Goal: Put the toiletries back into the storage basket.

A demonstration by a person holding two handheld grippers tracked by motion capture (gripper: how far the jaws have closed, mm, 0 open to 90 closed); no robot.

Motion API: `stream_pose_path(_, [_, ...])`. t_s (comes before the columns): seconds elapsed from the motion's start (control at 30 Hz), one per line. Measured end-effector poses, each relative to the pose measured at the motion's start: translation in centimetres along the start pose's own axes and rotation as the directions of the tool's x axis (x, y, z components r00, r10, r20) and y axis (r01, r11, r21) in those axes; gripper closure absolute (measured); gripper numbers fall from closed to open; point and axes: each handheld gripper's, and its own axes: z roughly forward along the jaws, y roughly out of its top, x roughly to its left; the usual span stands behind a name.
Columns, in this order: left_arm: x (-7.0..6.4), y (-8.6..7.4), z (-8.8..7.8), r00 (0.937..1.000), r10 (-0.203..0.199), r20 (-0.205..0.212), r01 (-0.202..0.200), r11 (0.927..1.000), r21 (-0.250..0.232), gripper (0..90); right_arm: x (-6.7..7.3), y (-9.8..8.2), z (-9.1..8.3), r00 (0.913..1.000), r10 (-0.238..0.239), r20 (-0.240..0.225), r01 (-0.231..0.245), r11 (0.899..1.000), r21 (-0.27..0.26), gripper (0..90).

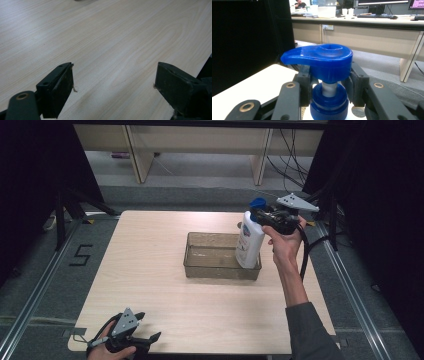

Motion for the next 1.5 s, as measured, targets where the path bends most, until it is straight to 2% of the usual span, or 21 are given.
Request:
stream_pose_path(0.03, [0.0,0.0,0.0,1.0,0.0,0.0,0.0,1.0,0.0,14.8,0.0,-0.1,-0.1,0.9999,0.015,-0.004,-0.015,1.0,0.005,61.5])
stream_pose_path(0.07, [0.0,0.0,0.0,1.0,0.001,0.0,-0.001,1.0,0.0,14.8,-0.2,-0.3,-0.1,1.0,0.002,0.0,-0.002,1.0,0.003,61.5])
stream_pose_path(0.3, [0.0,0.0,0.0,1.0,-0.002,-0.001,0.002,1.0,0.0,14.8,-0.3,-1.2,-0.2,0.9998,0.02,-0.003,-0.02,1.0,0.011,61.5])
stream_pose_path(0.4, [0.0,0.0,0.0,1.0,-0.001,-0.003,0.001,1.0,-0.001,14.8,-0.5,-1.3,-0.3,0.9999,0.01,-0.005,-0.01,1.0,0.007,61.5])
stream_pose_path(0.47, [0.0,0.0,0.0,1.0,0.0,-0.003,0.0,1.0,0.0,14.7,-0.3,-1.5,-0.5,0.9996,0.028,-0.005,-0.028,0.999,0.017,61.5])
stream_pose_path(0.5, [0.0,0.0,0.0,1.0,-0.001,-0.002,0.001,1.0,0.0,14.7,-0.4,-1.6,-0.5,0.9999,0.01,-0.001,-0.01,1.0,0.009,61.4])
stream_pose_path(0.57, [0.0,0.0,0.0,1.0,-0.001,-0.001,0.001,1.0,0.0,14.8,-0.4,-1.8,-0.5,1.0,0.008,-0.005,-0.008,1.0,0.012,61.4])
stream_pose_path(0.67, [0.0,0.0,0.0,1.0,-0.002,-0.001,0.002,1.0,0.0,14.8,-0.4,-2.1,-0.5,0.9996,0.028,-0.007,-0.027,0.999,0.017,61.4])
stream_pose_path(0.77, [-0.1,0.0,0.1,1.0,-0.009,0.001,0.009,0.9999,-0.007,14.8,-0.4,-2.4,-0.6,0.9996,0.028,-0.008,-0.028,0.999,0.027,61.4])
stream_pose_path(0.83, [0.0,0.0,0.0,1.0,0.002,-0.002,-0.002,1.0,0.002,14.8,-0.4,-2.7,-0.6,0.9995,0.03,-0.006,-0.03,0.999,0.017,61.4])
stream_pose_path(0.97, [-0.1,0.0,0.0,1.0,-0.006,0.0,0.006,1.0,-0.005,14.8,-0.3,-2.8,-0.7,0.9994,0.031,-0.013,-0.031,0.999,0.013,61.4])
stream_pose_path(1.0, [-0.3,0.0,0.1,0.9996,-0.028,0.008,0.029,0.9993,-0.025,14.8,-0.3,-2.8,-0.8,0.9997,0.025,-0.005,-0.025,1.0,0.014,61.4])
stream_pose_path(1.03, [-0.3,0.0,0.1,0.9995,-0.032,0.009,0.032,0.9991,-0.029,14.8,-0.2,-2.9,-0.8,0.9999,0.015,0.001,-0.015,1.0,0.008,61.4])
stream_pose_path(1.07, [-0.3,0.0,0.1,0.9995,-0.032,0.009,0.032,0.9991,-0.029,14.8,0.0,-3.0,-0.9,0.9997,0.021,0.009,-0.021,1.0,0.011,61.4])
stream_pose_path(1.1, [-0.3,-0.1,0.1,0.9994,-0.033,0.009,0.033,0.999,-0.029,14.8,0.0,-3.0,-0.9,0.9999,0.006,0.012,-0.006,1.0,-0.001,61.4])
stream_pose_path(1.13, [-0.3,-0.1,0.1,0.9994,-0.033,0.007,0.033,0.9991,-0.028,14.8,0.2,-3.1,-0.9,0.9997,0.021,0.007,-0.021,1.0,-0.003,61.4])
stream_pose_path(1.17, [-0.4,-0.1,0.1,0.9995,-0.032,0.003,0.032,0.9991,-0.026,14.7,0.2,-3.2,-0.9,0.9999,-0.007,0.008,0.007,1.0,-0.006,61.4])
stream_pose_path(1.33, [-0.4,-0.1,0.1,0.9996,-0.03,0.001,0.03,0.9992,-0.027,14.7,0.7,-3.5,-0.6,0.9999,-0.013,-0.005,0.013,1.0,-0.025,61.3])
stream_pose_path(1.4, [-0.2,0.0,0.0,1.0,-0.006,-0.007,0.006,1.0,-0.005,14.7,0.9,-3.5,-0.5,0.9998,-0.016,0.008,0.016,1.0,-0.02,61.3])
stream_pose_path(1.43, [-0.4,-0.1,0.1,0.9995,-0.032,0.002,0.032,0.9991,-0.027,14.8,1.1,-3.5,-0.5,0.9999,-0.006,0.008,0.006,1.0,-0.02,61.2])
stream_pose_path(1.5, [-0.4,-0.1,0.2,0.9995,-0.032,0.006,0.032,0.999,-0.03,14.8,1.0,-3.6,-0.4,0.9999,-0.01,0.006,0.01,1.0,-0.028,61.2])
